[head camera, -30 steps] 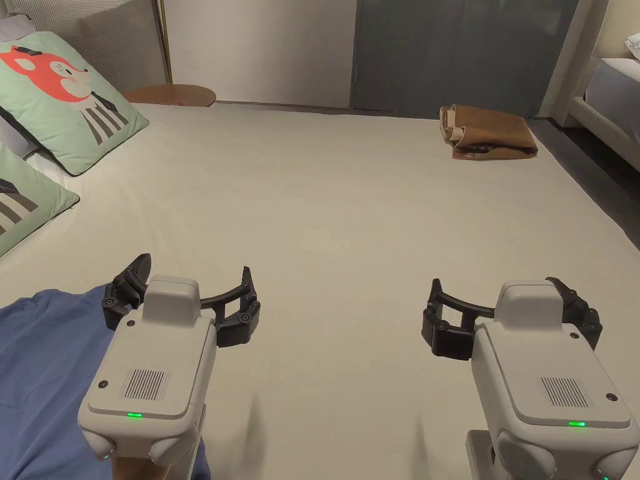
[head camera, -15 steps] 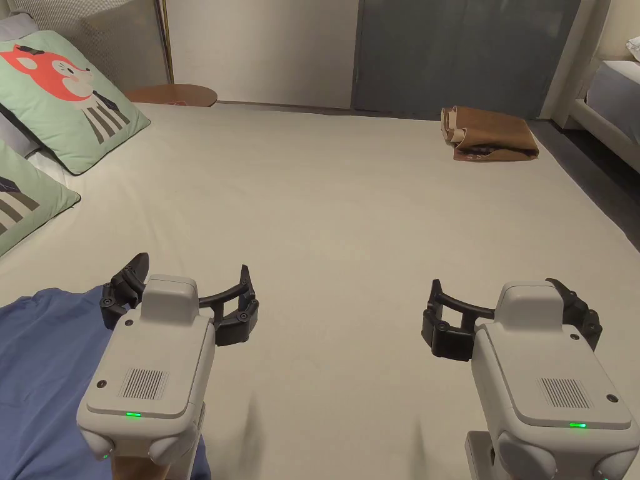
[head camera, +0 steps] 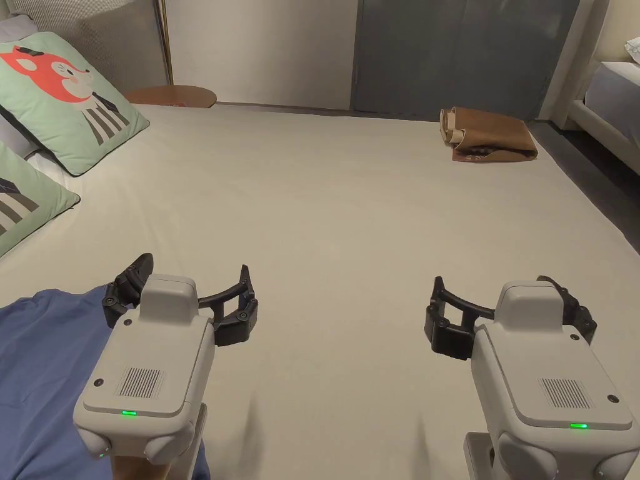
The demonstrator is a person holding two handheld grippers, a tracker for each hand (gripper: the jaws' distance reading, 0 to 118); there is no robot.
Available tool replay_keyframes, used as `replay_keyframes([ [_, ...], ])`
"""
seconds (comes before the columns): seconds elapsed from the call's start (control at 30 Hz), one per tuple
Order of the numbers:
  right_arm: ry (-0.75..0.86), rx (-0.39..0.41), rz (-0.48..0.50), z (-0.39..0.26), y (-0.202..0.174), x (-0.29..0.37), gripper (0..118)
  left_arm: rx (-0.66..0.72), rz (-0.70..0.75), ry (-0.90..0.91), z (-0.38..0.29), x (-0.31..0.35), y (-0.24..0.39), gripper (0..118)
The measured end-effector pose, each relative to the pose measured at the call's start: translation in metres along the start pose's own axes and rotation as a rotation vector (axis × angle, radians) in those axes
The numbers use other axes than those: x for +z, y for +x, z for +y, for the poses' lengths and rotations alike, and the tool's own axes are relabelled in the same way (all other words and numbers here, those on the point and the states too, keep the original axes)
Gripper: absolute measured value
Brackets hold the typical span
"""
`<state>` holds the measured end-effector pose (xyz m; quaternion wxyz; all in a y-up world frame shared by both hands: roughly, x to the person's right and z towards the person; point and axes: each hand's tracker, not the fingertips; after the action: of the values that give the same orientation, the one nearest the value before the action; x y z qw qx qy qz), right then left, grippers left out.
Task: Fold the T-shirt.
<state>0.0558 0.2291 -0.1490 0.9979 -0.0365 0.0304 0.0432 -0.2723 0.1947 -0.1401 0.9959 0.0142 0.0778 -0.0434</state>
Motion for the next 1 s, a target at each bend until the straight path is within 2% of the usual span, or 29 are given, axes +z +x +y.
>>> replay_keyframes([
  [0.07,0.003,0.001,0.000,0.000,-0.001,0.001,38,0.019,-0.023,0.009,0.000,0.002,0.001,29],
  [0.1,-0.005,0.004,-0.002,0.001,-0.001,0.000,18,0.016,-0.019,0.007,0.001,0.002,0.003,4],
  [0.13,-0.010,0.000,-0.004,0.001,-0.001,0.000,1,0.003,-0.006,-0.003,0.001,0.001,0.007,0],
  [0.2,-0.010,0.001,-0.029,0.002,-0.001,0.000,0,-0.009,-0.001,-0.004,0.003,-0.001,0.009,0],
  [0.47,-0.014,0.006,-0.002,-0.001,0.000,0.000,0,-0.004,0.003,0.000,0.007,-0.002,0.008,0],
  [0.6,-0.011,0.009,0.030,0.003,-0.013,-0.004,0,0.006,0.039,-0.007,0.008,0.002,-0.009,0],
  [0.8,0.003,0.001,0.154,0.009,-0.061,-0.022,0,-0.015,0.169,-0.017,0.008,0.022,-0.062,0],
  [1.0,0.017,0.002,0.334,0.014,-0.136,-0.035,0,-0.037,0.348,-0.044,0.004,0.058,-0.130,0],
])
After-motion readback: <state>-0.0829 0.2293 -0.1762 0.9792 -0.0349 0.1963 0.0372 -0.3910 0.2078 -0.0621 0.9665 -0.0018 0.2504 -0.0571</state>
